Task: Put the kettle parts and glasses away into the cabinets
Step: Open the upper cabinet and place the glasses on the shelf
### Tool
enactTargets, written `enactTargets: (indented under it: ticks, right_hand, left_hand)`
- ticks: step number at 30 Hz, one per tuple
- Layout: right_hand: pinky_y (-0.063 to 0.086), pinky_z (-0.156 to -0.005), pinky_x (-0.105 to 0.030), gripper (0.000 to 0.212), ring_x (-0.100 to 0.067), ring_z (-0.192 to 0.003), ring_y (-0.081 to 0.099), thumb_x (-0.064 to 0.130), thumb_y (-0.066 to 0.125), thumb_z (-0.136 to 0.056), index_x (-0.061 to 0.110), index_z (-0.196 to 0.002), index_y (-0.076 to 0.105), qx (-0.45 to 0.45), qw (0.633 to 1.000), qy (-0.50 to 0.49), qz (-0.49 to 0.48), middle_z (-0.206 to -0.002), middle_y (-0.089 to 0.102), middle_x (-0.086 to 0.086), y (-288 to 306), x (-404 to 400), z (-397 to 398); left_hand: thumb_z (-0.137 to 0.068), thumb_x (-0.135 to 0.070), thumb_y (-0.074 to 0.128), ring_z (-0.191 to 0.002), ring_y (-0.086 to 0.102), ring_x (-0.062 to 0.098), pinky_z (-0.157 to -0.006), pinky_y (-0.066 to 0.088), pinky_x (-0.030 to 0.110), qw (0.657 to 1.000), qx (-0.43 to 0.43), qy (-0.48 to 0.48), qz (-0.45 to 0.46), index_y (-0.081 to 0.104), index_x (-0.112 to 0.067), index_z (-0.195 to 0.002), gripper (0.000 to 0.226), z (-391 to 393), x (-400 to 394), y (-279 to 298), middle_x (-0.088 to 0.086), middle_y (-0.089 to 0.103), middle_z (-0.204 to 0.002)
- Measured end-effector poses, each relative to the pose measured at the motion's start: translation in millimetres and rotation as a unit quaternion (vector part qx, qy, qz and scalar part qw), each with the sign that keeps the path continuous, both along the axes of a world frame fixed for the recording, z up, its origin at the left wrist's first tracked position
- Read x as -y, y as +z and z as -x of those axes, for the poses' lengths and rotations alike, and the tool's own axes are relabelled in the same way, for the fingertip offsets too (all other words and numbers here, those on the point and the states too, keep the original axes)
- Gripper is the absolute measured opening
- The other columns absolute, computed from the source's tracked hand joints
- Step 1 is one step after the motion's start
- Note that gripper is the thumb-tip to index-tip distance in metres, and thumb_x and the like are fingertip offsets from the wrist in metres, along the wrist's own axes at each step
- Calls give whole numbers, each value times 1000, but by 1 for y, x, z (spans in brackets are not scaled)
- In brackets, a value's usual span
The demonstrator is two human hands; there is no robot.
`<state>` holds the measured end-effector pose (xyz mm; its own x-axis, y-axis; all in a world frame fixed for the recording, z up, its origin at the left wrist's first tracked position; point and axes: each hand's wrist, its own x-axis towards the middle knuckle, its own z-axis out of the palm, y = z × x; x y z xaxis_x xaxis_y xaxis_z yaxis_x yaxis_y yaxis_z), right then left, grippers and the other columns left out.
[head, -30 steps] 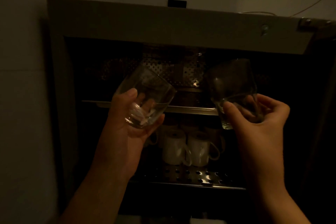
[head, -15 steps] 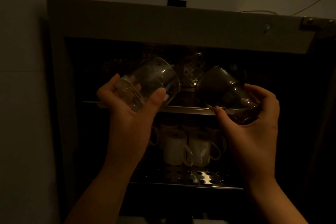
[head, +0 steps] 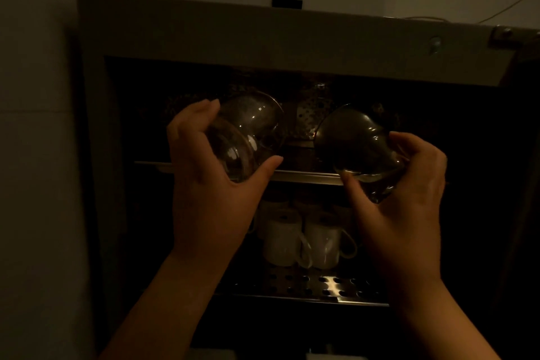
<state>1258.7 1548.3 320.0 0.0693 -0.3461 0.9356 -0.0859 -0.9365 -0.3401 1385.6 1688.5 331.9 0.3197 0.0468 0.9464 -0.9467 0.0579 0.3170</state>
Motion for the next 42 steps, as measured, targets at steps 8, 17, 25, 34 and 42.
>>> enactTargets:
  ticks: [8,17,25,34,42]
  right_hand:
    - [44,-80,-28,66,-18,-117,38,28,68,-75,19,-127,28,-29,998,-33,35,-130,32,-11,-1,-2,1]
    - [52,-75,-44,64,-25,-118,39,24,67,-75,18,-123,25,-59,996,-39,54,-129,21,0,-4,-7,3]
    - [47,-82,-44,66,-29,-118,37,18,71,-75,18,-124,27,-81,991,-79,69,-131,23,-6,2,-9,4]
    - [34,-74,-37,73,-32,-112,35,10,78,-67,14,-127,37,-175,965,-163,103,-130,38,-18,18,-14,3]
    - [40,-76,-35,65,-28,-111,39,29,72,-76,20,-130,37,-263,937,-194,126,-129,36,-11,42,-14,13]
  left_hand:
    - [-70,-37,74,-128,29,10,-97,24,-5,994,51,84,-57,35,-16,-132,76,0,8,-2,19,37,-138]
    - [-68,-43,73,-125,39,22,-90,46,27,982,62,149,-96,36,-21,-134,78,5,15,-1,5,25,-134]
    - [-70,-46,67,-123,44,29,-88,40,27,972,42,186,-133,39,-20,-141,81,9,18,10,13,40,-135]
    - [-62,-35,82,-123,46,31,-94,36,28,979,31,156,-126,33,-19,-134,88,10,27,18,13,46,-133]
    - [-62,-43,73,-118,51,31,-83,40,25,973,56,173,-143,35,-19,-121,75,5,30,23,12,49,-130]
